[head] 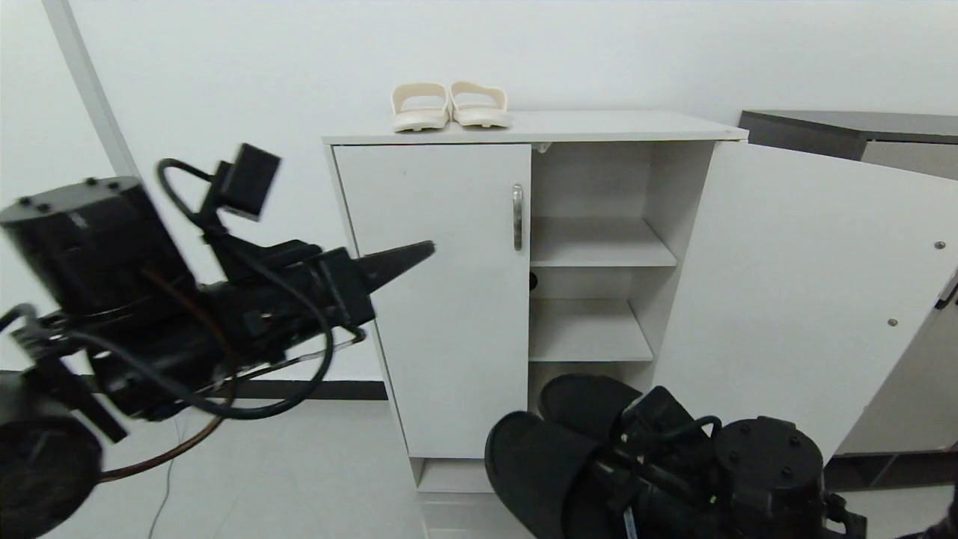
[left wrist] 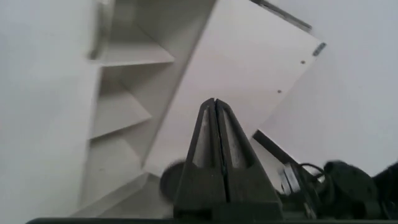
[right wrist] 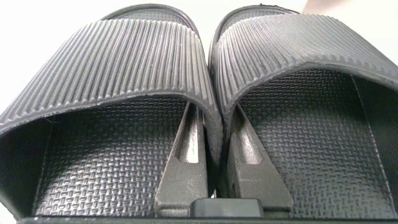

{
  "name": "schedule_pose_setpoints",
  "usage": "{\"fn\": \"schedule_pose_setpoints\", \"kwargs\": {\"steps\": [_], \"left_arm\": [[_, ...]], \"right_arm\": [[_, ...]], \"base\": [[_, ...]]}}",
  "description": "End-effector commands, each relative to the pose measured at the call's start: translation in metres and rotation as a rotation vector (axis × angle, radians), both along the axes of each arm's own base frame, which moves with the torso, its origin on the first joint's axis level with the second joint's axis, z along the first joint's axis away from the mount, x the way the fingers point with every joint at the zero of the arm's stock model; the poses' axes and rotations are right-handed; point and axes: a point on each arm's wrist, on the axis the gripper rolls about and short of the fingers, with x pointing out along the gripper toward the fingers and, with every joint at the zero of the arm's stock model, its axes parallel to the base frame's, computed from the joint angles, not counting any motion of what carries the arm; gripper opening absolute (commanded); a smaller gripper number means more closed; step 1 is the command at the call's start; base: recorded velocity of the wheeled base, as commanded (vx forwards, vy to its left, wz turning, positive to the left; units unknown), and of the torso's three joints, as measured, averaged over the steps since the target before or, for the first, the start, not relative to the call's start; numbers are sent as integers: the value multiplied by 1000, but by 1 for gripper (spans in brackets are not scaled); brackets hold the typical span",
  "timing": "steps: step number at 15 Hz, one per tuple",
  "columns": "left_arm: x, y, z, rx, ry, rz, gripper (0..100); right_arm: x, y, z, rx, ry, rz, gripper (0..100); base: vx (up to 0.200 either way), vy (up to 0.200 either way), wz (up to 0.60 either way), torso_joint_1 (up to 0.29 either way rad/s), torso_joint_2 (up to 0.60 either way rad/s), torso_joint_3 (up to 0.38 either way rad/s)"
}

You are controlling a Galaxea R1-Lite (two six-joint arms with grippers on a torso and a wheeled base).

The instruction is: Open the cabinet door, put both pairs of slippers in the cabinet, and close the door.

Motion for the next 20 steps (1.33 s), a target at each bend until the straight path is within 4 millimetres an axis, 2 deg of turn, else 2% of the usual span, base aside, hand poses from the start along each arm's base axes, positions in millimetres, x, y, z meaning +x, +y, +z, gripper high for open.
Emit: {"fn": "schedule_pose_setpoints", "kwargs": {"steps": [1, 2, 3, 5, 7, 10, 12, 16, 17, 18, 20], "left_arm": [[-72, 65, 7, 57, -134, 207, 0], [-85, 76, 7, 85, -151, 264, 0], [-116, 93, 10, 105, -159, 377, 0], [-159, 102, 8, 124, -149, 484, 0], [-195, 104, 3, 165, -177, 645, 0], [-234, 94, -31, 272, -174, 771, 0], [-245, 91, -65, 278, -133, 758, 0], [-247, 91, -130, 310, -96, 768, 0], [-244, 93, -148, 359, -63, 837, 0], [-242, 95, -155, 392, -44, 914, 0], [-242, 102, -158, 449, 2, 1202, 0]], "right_arm": [[30, 15, -10, 22, -16, -145, 0], [37, 16, -10, 26, -27, -188, 0], [55, 18, -9, 40, -60, -289, 0], [77, 16, -8, 59, -84, -397, 0], [93, 8, -4, 49, -93, -515, 0], [101, 3, 2, 55, -100, -598, 0], [99, 2, 5, 61, -105, -600, 0], [98, 2, 7, 64, -106, -598, 0], [97, 2, 7, 64, -106, -597, 0], [97, 2, 6, 63, -105, -595, 0], [94, 4, 5, 58, -104, -593, 0]], "base": [[0, 0, 0, 0, 0, 0], [0, 0, 0, 0, 0, 0], [0, 0, 0, 0, 0, 0], [0, 0, 0, 0, 0, 0], [0, 0, 0, 0, 0, 0], [0, 0, 0, 0, 0, 0], [0, 0, 0, 0, 0, 0], [0, 0, 0, 0, 0, 0], [0, 0, 0, 0, 0, 0], [0, 0, 0, 0, 0, 0], [0, 0, 0, 0, 0, 0]]}}
